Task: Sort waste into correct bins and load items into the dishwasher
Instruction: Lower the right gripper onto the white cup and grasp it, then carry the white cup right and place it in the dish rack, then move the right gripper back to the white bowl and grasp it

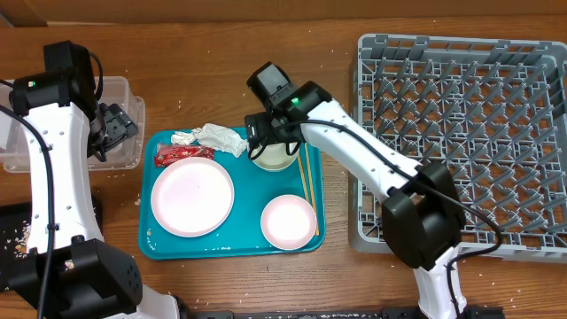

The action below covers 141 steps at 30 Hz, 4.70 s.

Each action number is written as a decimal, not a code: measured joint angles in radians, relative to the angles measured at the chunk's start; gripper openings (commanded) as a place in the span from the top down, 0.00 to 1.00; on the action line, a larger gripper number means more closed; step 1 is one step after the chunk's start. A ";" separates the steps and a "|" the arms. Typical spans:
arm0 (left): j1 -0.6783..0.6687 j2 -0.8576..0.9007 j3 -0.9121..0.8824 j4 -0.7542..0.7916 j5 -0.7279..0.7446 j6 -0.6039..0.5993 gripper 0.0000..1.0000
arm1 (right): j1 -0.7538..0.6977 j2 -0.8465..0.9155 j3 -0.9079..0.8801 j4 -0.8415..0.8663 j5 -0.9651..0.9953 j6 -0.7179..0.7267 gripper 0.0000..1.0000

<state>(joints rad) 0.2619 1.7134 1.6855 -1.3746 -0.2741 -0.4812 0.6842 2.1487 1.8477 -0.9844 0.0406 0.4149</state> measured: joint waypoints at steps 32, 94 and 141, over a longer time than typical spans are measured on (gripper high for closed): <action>0.000 0.000 0.000 -0.002 0.000 0.000 0.00 | 0.025 0.074 0.217 -0.160 0.018 0.004 0.37; 0.000 0.000 0.000 0.037 0.000 -0.014 0.00 | -0.863 -0.027 0.450 -0.626 -0.246 -0.039 0.11; 0.224 0.026 0.000 -0.021 0.076 -0.023 0.00 | 0.126 0.318 0.386 -0.328 -0.032 -0.054 0.64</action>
<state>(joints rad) 0.4862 1.7397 1.6855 -1.3960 -0.1978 -0.5037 0.8104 2.4664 2.2333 -1.3128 0.0082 0.3611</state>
